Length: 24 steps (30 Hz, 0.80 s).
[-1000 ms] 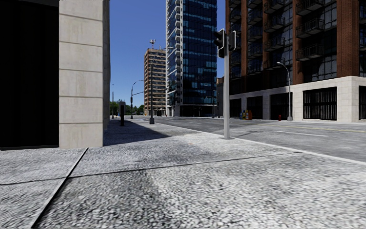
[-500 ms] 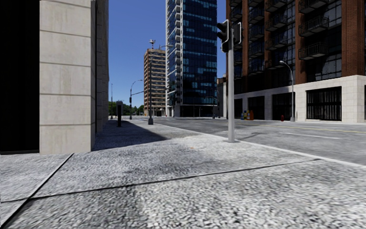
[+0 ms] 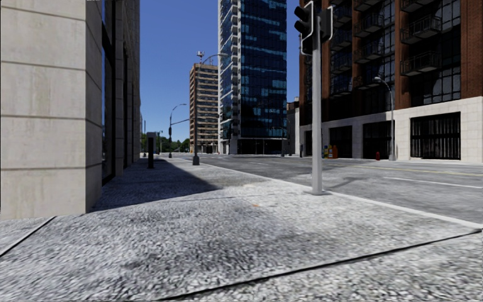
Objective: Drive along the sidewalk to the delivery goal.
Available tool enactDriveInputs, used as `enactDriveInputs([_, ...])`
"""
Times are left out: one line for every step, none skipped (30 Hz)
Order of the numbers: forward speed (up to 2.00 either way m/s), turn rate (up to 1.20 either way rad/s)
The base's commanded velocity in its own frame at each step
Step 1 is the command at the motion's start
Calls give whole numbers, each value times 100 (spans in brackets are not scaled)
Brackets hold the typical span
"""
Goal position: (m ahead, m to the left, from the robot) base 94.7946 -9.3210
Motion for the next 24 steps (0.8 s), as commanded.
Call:
enactDriveInputs([182,0])
enactDriveInputs([182,0])
enactDriveInputs([183,0])
enactDriveInputs([183,0])
enactDriveInputs([183,0])
enactDriveInputs([183,0])
enactDriveInputs([184,0])
enactDriveInputs([184,0])
enactDriveInputs([184,0])
enactDriveInputs([184,0])
enactDriveInputs([184,0])
enactDriveInputs([184,0])
enactDriveInputs([184,0])
enactDriveInputs([184,0])
enactDriveInputs([184,0])
enactDriveInputs([184,0])
enactDriveInputs([184,0])
enactDriveInputs([184,0])
enactDriveInputs([184,0])
enactDriveInputs([184,9])
enactDriveInputs([184,25])
enactDriveInputs([184,39])
enactDriveInputs([184,39])
enactDriveInputs([184,50])
